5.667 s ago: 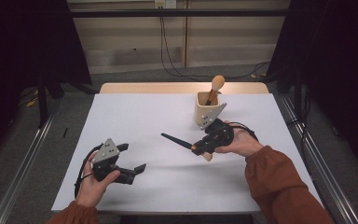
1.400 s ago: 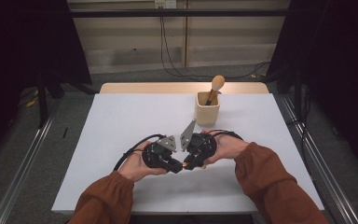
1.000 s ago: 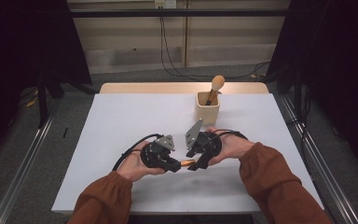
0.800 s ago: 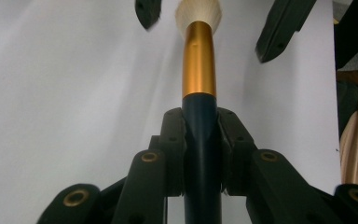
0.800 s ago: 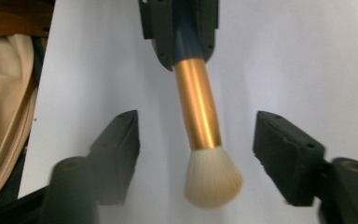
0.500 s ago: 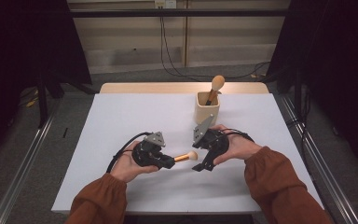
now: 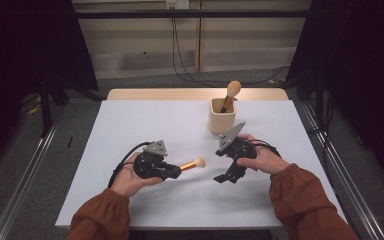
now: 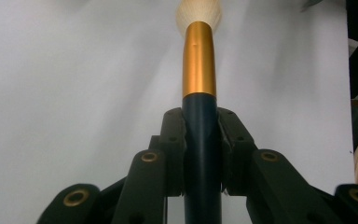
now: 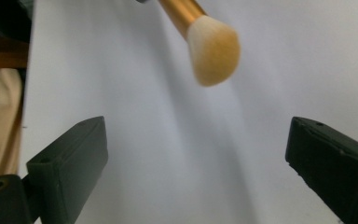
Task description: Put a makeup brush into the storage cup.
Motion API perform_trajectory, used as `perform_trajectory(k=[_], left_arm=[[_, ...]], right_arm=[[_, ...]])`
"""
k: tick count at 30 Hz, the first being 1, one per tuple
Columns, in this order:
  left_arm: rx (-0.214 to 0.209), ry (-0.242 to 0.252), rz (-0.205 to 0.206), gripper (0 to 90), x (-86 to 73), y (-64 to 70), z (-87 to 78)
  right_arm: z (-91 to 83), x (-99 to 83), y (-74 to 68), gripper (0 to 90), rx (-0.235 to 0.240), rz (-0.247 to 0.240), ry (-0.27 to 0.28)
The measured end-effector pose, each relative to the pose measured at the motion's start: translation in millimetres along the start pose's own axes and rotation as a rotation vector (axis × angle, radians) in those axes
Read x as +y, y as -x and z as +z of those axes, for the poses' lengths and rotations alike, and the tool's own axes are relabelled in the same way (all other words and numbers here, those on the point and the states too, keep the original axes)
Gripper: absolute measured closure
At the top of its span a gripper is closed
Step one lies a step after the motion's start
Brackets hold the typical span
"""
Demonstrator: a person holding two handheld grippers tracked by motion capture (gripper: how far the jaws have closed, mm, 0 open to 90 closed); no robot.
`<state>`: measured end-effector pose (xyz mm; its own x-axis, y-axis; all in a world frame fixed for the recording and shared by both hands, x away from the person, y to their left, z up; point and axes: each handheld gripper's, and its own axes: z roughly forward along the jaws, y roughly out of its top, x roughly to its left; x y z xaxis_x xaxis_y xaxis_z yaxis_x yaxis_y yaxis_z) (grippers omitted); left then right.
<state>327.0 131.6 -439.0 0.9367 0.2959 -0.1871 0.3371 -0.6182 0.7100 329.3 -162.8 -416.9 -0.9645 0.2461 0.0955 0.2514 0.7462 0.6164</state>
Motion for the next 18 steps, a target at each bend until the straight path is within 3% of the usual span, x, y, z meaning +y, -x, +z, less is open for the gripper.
perform_trajectory(k=[11, 14, 18], left_arm=[[0.015, 0.087, -0.052, 74.6, -12.6, -4.6, -12.4], [0.019, 0.117, -0.058, 74.6, -15.1, -5.3, -14.8], [0.015, 0.156, -0.064, 74.6, -16.7, -4.8, -13.4]], right_arm=[[-3.5, -21.6, -2.5, 3.8, -0.051, 0.091, 0.061], [-6.3, -29.1, 0.0, 2.8, -0.055, 0.122, 0.108], [-5.2, -36.2, -5.1, 3.3, -0.063, 0.151, 0.109]])
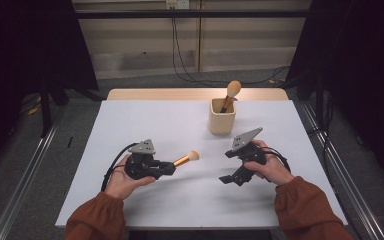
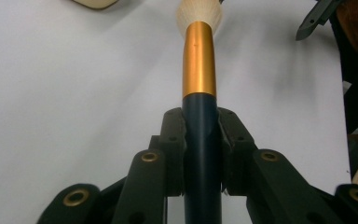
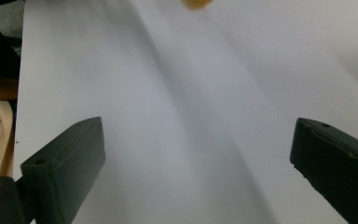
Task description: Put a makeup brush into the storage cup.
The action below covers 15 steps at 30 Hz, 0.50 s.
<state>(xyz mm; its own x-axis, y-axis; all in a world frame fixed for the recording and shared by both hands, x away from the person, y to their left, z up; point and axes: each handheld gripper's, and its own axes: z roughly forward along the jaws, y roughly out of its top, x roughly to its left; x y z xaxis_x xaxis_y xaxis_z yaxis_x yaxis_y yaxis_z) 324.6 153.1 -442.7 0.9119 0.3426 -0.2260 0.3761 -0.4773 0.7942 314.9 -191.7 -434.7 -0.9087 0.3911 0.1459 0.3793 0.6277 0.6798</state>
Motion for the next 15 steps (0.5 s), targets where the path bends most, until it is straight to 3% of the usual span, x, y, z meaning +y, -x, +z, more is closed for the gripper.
perform_trajectory(k=[4, 9, 12, 15], left_arm=[[-0.017, 0.040, 0.007, 74.5, -1.1, 0.2, 1.2], [-0.043, 0.094, 0.010, 74.4, -3.3, 0.6, 3.2], [-0.034, 0.116, 0.026, 74.4, -3.9, 1.5, 3.4], [-0.031, 0.137, 0.018, 74.4, -3.6, 1.3, 2.2]], right_arm=[[0.3, -5.5, -5.4, 3.5, 0.000, 0.022, 0.016], [-2.4, -10.1, -7.4, 2.8, 0.026, 0.094, 0.081], [-4.1, -11.2, -9.2, 2.9, 0.028, 0.105, 0.115], [-5.9, -11.8, -9.0, 3.7, -0.001, 0.128, 0.144]])
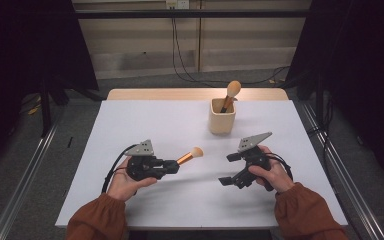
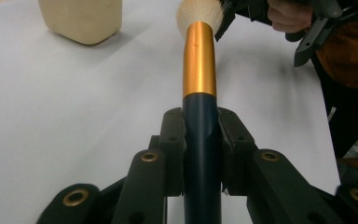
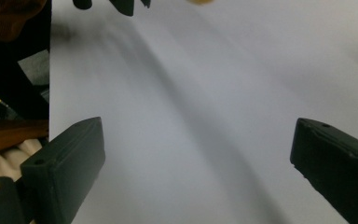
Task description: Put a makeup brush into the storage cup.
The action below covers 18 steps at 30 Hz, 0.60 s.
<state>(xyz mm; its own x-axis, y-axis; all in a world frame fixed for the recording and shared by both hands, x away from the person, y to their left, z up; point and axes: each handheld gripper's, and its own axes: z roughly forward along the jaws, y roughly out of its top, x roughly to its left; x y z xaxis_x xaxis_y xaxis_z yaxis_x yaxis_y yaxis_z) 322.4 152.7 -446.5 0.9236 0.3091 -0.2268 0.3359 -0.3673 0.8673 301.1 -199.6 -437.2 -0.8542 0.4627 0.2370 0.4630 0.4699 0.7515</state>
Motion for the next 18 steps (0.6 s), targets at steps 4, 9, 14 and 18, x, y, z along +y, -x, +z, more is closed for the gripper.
perform_trajectory(k=[4, 9, 14, 18], left_arm=[[-0.001, 0.034, -0.012, 74.3, 0.1, -0.8, -1.9], [0.009, 0.063, -0.003, 74.4, 1.1, -1.4, -4.0], [0.017, 0.101, -0.003, 74.4, 3.4, 0.1, -5.9], [0.019, 0.125, -0.002, 74.4, 5.0, 0.6, -7.2]], right_arm=[[-4.7, 0.4, -2.5, 2.6, -0.070, -0.012, 0.068], [-7.1, -0.1, -3.3, 2.7, -0.103, -0.020, 0.149], [-7.3, -0.2, -4.1, 2.4, -0.105, -0.049, 0.257], [-6.1, 0.7, -6.8, 10.3, -0.126, -0.061, 0.287]])
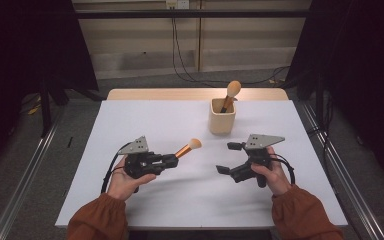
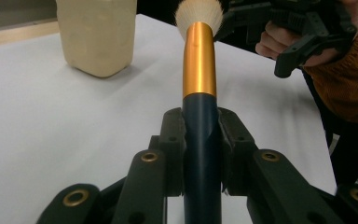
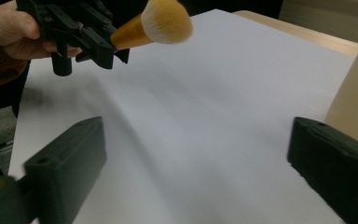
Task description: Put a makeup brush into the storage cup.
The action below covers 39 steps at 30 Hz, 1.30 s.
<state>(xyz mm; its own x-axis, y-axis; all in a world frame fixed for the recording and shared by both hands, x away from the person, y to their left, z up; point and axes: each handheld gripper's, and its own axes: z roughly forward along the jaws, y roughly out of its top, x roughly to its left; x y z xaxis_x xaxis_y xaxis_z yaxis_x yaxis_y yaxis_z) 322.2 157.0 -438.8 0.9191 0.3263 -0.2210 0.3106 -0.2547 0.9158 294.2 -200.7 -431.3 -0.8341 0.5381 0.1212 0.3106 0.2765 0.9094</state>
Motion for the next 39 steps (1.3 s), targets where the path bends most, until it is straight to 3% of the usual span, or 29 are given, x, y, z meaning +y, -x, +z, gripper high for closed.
perform_trajectory(k=[9, 12, 14, 16, 22, 29, 39], left_arm=[[-0.009, 0.049, -0.008, 74.4, 5.3, 3.8, -2.8], [-0.014, 0.063, -0.001, 74.5, 7.0, 5.0, -1.6], [-0.020, 0.072, 0.006, 74.4, 8.3, 6.7, -0.4], [-0.033, 0.081, 0.007, 74.4, 9.6, 8.0, 0.5], [-0.049, 0.103, 0.016, 74.4, 14.2, 10.7, 3.5], [-0.071, 0.130, 0.026, 74.4, 19.9, 14.4, 10.4], [-0.084, 0.134, 0.044, 74.4, 23.8, 18.1, 18.7]], right_arm=[[-0.6, 2.9, -2.4, 13.0, -0.002, 0.035, 0.066], [-0.9, 5.3, -3.0, 12.9, 0.027, 0.056, 0.074], [-0.9, 7.5, -4.2, 10.5, 0.035, 0.037, 0.069], [0.4, 7.9, -5.4, 9.1, 0.039, 0.004, 0.113], [2.4, 10.5, -6.6, 6.6, 0.062, -0.010, 0.191], [3.6, 15.1, -6.6, 3.4, 0.120, 0.020, 0.237], [13.3, 28.1, -10.7, 3.5, 0.156, 0.027, 0.257]])
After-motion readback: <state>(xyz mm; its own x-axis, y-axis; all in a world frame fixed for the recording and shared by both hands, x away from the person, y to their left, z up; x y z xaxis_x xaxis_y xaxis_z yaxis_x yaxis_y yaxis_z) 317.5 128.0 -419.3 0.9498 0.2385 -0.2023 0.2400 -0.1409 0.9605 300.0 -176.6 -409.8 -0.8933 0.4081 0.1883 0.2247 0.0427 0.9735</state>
